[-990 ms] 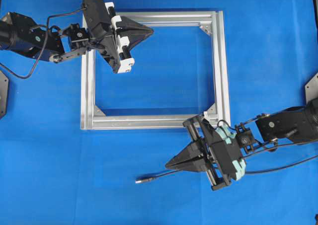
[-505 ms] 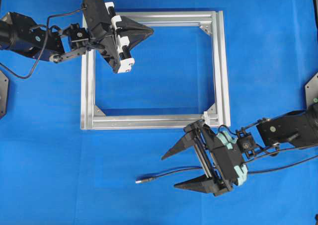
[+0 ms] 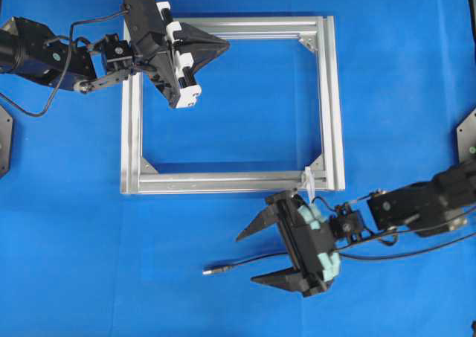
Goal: Insert the wire through the string loop located on the right side.
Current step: 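Close the right gripper on the cable just behind the USB plug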
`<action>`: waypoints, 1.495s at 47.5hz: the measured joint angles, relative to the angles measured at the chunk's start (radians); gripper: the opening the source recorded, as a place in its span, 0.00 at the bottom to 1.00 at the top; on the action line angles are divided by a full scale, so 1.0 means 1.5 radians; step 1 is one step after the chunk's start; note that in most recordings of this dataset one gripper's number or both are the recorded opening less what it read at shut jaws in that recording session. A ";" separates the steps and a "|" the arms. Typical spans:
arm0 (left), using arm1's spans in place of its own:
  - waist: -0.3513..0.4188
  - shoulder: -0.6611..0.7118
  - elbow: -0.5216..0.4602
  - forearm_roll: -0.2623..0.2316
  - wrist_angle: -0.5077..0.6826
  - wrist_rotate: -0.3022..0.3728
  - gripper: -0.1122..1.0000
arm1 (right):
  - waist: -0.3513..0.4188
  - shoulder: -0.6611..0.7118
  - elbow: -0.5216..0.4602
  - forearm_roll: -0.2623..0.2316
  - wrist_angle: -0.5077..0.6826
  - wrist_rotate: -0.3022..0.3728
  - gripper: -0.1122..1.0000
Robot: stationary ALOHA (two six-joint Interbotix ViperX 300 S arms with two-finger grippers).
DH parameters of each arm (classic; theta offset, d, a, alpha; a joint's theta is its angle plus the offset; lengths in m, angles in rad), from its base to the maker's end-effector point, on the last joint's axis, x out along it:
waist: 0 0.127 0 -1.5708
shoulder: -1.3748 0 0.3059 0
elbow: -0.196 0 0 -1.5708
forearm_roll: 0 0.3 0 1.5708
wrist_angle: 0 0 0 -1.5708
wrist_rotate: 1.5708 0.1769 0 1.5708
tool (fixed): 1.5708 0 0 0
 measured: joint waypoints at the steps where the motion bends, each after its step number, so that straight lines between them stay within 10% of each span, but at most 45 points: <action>1: 0.000 0.001 0.000 -0.001 0.000 0.000 0.10 | 0.002 0.006 -0.001 0.006 0.000 -0.001 0.89; 28: 0.000 0.000 0.000 0.000 0.000 0.000 0.10 | 0.012 0.047 -0.010 0.056 -0.010 0.000 0.84; 46: 0.000 0.001 0.000 0.000 0.002 0.000 0.10 | 0.013 0.047 -0.010 0.056 -0.012 -0.004 0.08; 71: 0.002 0.001 0.000 -0.001 0.005 -0.004 0.10 | 0.012 0.043 -0.011 0.056 -0.011 -0.004 0.07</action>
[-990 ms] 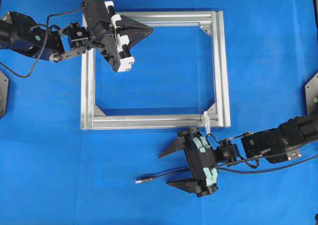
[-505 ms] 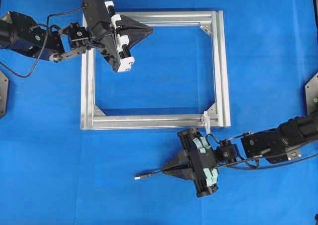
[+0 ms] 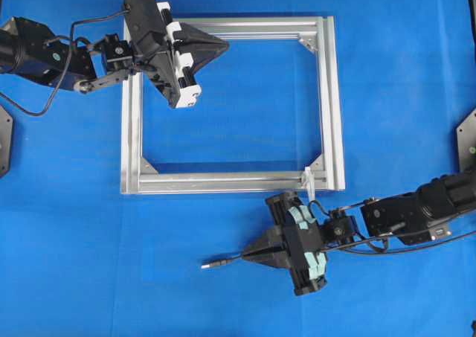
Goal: Insert the wire through the string loop located on the right side.
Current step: 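Close the right gripper on the cable just behind the USB plug, then lift the cable with the right gripper and swing it rightward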
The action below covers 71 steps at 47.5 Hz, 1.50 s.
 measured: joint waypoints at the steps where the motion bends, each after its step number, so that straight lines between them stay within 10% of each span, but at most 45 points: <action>1: 0.000 0.000 0.001 0.001 0.001 0.000 0.10 | 0.000 -0.003 0.001 0.000 0.002 0.001 0.07; 71: 0.001 0.000 0.000 0.000 0.005 -0.001 0.10 | 0.000 -0.144 0.005 -0.001 0.138 -0.027 0.07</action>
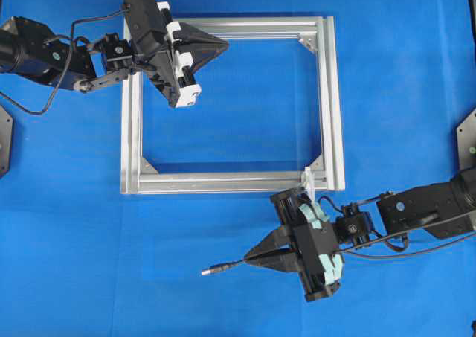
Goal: Insert the wire through the string loop located on the right side.
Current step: 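Lift the cable with the right gripper and swing it rightward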
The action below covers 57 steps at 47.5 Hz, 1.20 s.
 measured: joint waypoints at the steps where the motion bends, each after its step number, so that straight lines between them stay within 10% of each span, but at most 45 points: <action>1: 0.000 0.000 0.000 0.000 0.000 0.000 0.10 | 0.000 0.000 0.000 0.000 0.001 0.001 0.07; 35: 0.000 0.000 0.000 0.001 0.000 0.000 0.10 | 0.000 -0.004 0.014 0.000 0.000 0.001 0.07; 57: 0.000 -0.001 0.000 0.000 0.000 0.000 0.10 | 0.025 -0.145 0.192 0.011 -0.001 0.006 0.07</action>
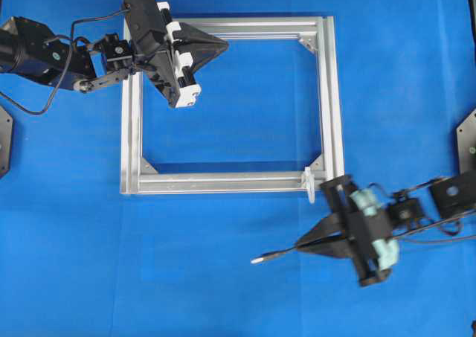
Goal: Insert the wire through the string loop located on the right side.
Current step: 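Lift the cable with the right gripper and swing it rightward, then move the plug leftward toward the white zip-tie loop on the frame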
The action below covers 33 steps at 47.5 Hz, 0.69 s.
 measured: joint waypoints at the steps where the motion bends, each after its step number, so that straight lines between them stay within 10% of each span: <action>1: 0.000 0.001 0.000 0.000 0.000 -0.001 0.10 | 0.000 -0.010 0.011 0.002 0.001 0.000 0.07; 33: 0.001 0.001 0.001 0.000 0.000 0.001 0.10 | 0.012 -0.290 0.231 0.022 0.049 0.002 0.07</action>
